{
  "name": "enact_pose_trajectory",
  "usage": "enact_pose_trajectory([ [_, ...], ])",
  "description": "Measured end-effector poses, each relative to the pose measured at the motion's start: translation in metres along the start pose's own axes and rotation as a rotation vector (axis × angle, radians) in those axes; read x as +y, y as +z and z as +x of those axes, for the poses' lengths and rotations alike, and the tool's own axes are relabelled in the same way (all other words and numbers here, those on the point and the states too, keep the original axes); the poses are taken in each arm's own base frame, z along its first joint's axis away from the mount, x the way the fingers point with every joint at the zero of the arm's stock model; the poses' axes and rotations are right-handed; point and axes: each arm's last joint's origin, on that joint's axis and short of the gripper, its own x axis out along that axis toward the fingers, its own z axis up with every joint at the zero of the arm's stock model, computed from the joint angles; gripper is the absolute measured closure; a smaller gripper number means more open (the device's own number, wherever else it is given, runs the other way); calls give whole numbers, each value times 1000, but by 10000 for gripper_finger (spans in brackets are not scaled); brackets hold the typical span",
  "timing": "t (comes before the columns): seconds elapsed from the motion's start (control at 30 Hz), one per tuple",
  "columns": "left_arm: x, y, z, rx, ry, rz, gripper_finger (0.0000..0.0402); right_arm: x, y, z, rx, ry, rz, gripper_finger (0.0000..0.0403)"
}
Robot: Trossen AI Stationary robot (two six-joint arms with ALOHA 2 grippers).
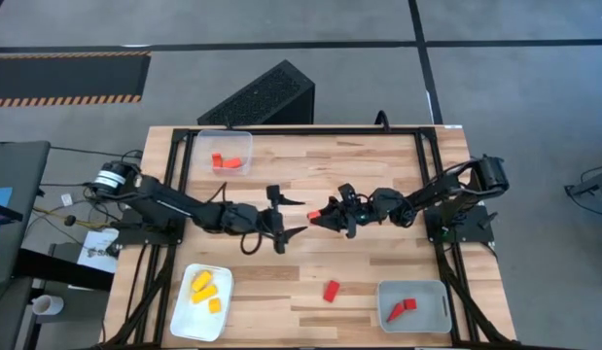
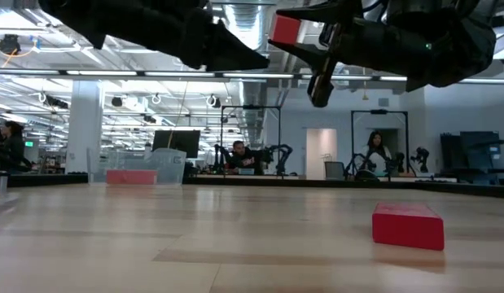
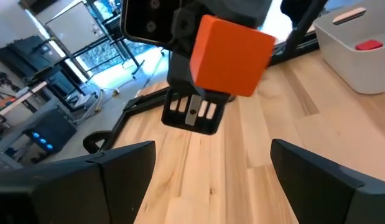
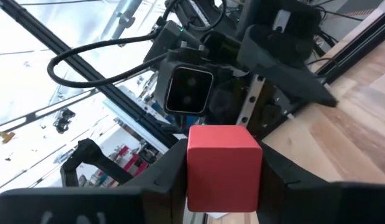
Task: Sort & place blocks by color
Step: Put the orange block into the transparent bin
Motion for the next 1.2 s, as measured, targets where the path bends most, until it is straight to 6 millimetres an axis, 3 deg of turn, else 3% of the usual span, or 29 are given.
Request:
enact_pose_trajectory([
  [0.4,-11,9,29,-27,73,62,95,-3,-2,0,11,-39,-2,252],
  [0.8,-24,28,22,-129,77,145,98,-4,-5,0,28,-54,-11,250],
  [0.97,-23,27,23,-120,78,132,143,-4,-4,0,27,-54,-11,256],
  [1.2,-22,25,24,-106,73,135,249,-4,-4,0,27,-54,-12,249],
])
